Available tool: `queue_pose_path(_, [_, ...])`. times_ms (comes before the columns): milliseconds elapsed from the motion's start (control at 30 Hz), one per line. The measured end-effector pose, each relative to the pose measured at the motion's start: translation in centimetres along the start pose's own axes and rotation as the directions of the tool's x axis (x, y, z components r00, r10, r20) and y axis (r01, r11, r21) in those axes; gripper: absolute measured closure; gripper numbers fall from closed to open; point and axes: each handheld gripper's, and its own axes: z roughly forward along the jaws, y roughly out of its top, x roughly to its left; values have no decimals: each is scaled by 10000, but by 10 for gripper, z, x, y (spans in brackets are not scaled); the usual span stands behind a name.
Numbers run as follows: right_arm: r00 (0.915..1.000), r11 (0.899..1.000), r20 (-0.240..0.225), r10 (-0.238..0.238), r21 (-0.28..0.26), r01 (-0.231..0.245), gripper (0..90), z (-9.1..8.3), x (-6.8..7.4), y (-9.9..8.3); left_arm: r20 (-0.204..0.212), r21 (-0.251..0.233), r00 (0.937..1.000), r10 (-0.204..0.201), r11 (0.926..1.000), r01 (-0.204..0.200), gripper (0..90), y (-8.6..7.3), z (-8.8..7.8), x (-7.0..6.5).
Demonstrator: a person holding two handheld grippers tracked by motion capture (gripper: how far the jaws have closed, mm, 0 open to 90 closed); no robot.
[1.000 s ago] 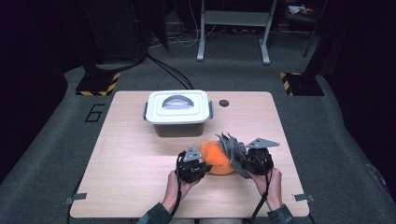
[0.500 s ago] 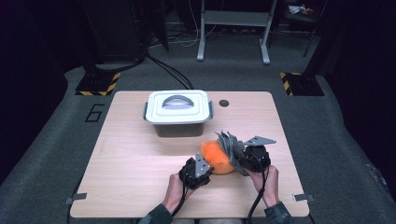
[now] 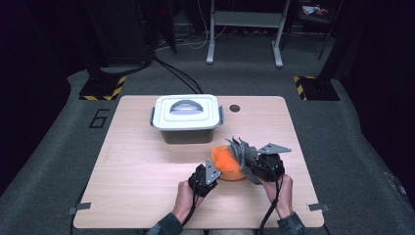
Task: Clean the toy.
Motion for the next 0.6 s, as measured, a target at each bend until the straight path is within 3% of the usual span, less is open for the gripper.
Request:
queue_pose_path(167, [10000, 9999, 19, 28, -146, -27, 760, -9, 1, 3, 479, 50, 9958, -775, 9970, 774, 822, 6, -5, 7])
queue_pose_path(300, [10000, 9996, 17, -70, -274, 71, 760, -16, 4, 7, 803, 156, 9886, -1275, 9918, 1266, 822, 12, -12, 10])
queue_pose_path(367, [9997, 9992, -48, -241, -333, 240, 760, -19, 7, 11, 1035, 233, 9816, -1607, 9870, 1591, 821, 15, -16, 11])
queue_pose_path(600, [9963, 9965, -472, -718, -469, 696, 759, -21, 28, 23, 1377, 158, 9743, -1781, 9840, 1776, 819, 17, -14, 11])
